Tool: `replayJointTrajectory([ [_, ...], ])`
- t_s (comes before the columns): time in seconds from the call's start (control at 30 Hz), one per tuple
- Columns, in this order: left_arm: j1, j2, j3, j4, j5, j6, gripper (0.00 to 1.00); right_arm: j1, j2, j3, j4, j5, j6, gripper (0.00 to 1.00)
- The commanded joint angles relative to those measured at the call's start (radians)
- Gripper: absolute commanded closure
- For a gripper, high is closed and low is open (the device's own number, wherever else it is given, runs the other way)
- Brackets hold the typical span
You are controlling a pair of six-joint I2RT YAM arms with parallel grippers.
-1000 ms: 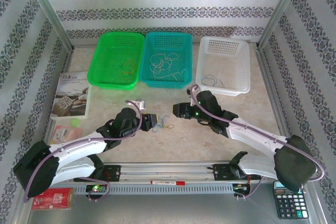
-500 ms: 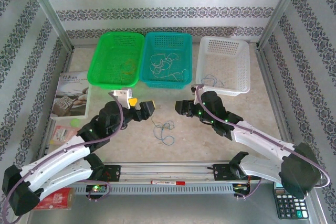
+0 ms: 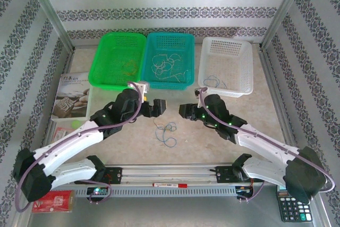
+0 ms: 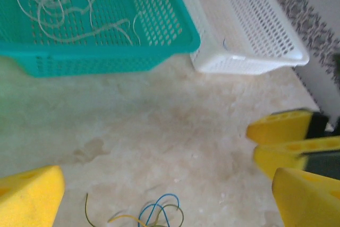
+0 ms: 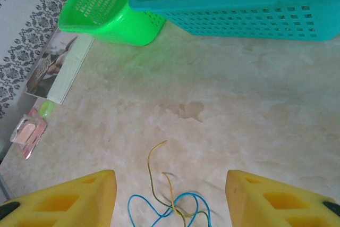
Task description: Untangle the cables
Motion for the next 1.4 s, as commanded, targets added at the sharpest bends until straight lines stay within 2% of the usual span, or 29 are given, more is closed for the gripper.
replayJointTrajectory([
  [0.0,0.009,0.041,0.012,-0.008,0.083,-0.012,0.00,-0.036,-0.044,0.010,-0.019,-0.014,0.010,0.43],
  [0.27,0.008,0.131,-0.046,-0.002,0.090,-0.050,0.14,-0.041,-0.046,0.013,-0.058,-0.073,0.010,0.44],
  [0.53,0.008,0.187,-0.096,-0.080,-0.012,-0.115,0.36,0.002,-0.003,-0.019,-0.044,-0.076,0.017,0.46],
  [0.63,0.008,0.243,-0.081,-0.115,-0.050,-0.120,0.43,0.023,0.020,-0.020,-0.035,-0.068,0.017,0.46],
  [0.9,0.008,0.412,0.006,-0.173,-0.068,-0.113,0.58,0.052,0.035,-0.028,-0.021,-0.046,0.021,0.47],
  [1.37,-0.005,0.508,0.059,-0.171,-0.109,-0.108,0.62,0.056,0.016,-0.053,-0.016,-0.035,0.026,0.48],
])
